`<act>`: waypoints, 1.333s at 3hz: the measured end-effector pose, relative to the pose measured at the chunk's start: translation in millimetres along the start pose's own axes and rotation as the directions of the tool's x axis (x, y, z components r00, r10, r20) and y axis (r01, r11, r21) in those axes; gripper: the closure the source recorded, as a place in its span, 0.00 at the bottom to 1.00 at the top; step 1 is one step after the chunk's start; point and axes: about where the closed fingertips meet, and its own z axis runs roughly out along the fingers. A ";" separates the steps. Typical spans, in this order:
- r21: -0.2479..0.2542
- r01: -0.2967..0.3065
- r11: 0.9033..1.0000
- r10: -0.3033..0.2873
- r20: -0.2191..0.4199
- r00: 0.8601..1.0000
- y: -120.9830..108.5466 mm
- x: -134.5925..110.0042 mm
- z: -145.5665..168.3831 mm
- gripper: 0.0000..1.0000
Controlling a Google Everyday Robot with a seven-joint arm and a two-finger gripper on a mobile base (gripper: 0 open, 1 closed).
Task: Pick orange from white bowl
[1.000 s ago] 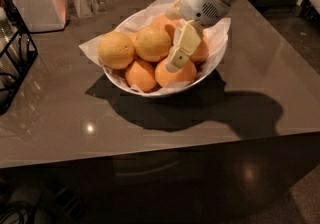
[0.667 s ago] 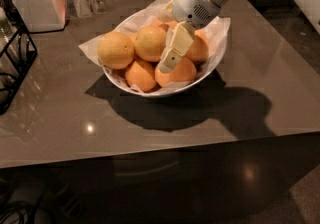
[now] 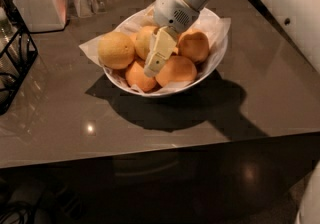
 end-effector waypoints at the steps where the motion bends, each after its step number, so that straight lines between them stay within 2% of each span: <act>1: 0.000 0.000 1.000 0.000 0.000 1.000 0.0 -0.2 0.3 0.19; 4: 0.000 0.000 1.000 0.000 0.000 1.000 -0.1 -0.3 0.3 0.89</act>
Offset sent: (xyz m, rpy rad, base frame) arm 0.0000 0.0004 -0.0001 0.0001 0.0000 0.0005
